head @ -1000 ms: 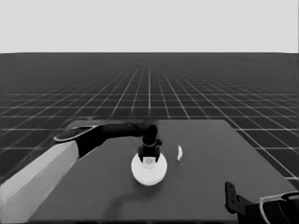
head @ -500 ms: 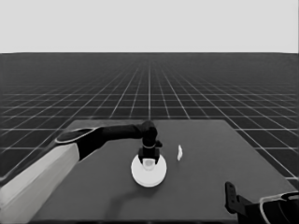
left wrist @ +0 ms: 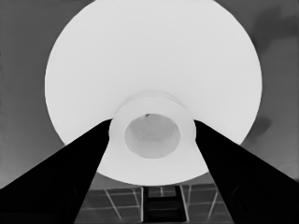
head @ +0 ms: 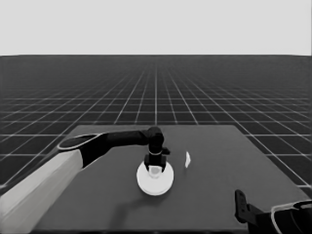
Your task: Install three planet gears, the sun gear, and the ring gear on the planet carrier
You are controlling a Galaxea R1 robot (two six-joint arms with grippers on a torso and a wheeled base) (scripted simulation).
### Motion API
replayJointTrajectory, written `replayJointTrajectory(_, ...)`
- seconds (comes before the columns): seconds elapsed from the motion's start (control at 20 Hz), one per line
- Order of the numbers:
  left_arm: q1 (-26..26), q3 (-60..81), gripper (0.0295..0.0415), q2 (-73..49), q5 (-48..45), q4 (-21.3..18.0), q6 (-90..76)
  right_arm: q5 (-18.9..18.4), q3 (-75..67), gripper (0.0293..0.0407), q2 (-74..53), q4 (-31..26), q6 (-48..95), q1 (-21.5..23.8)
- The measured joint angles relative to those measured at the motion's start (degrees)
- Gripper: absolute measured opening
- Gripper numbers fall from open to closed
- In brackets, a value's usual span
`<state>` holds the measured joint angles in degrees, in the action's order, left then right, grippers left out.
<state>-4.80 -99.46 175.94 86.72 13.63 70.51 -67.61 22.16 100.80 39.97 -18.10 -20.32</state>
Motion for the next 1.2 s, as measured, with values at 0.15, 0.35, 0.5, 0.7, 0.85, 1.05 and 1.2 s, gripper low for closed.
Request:
replayJointTrajectory(0.15,0.0,0.0,0.0348,0.0,0.0,0.0,-1.5,0.0,0.0,0.0385,0.0,0.0,0.0,0.0)
replayJointTrajectory(0.35,0.0,0.0,0.0348,0.0,0.0,0.0,-3.5,0.0,0.0,0.0385,0.0,0.0,0.0,0.0)
replayJointTrajectory(0.5,0.0,0.0,0.0348,0.0,0.0,0.0,-5.0,0.0,0.0,0.0385,0.0,0.0,0.0,0.0)
replayJointTrajectory(0.7,0.0,0.0,0.0348,0.0,0.0,0.0,-7.0,0.0,0.0,0.0385,0.0,0.0,0.0,0.0)
replayJointTrajectory(0.85,0.0,0.0,0.0348,0.0,0.0,0.0,-8.5,0.0,0.0,0.0385,0.0,0.0,0.0,0.0)
replayJointTrajectory(1.05,0.0,0.0,0.0348,0.0,0.0,0.0,-10.5,0.0,0.0,0.0385,0.0,0.0,0.0,0.0)
replayJointTrajectory(1.2,0.0,0.0,0.0348,0.0,0.0,0.0,-12.0,0.0,0.0,0.0385,0.0,0.0,0.0,0.0)
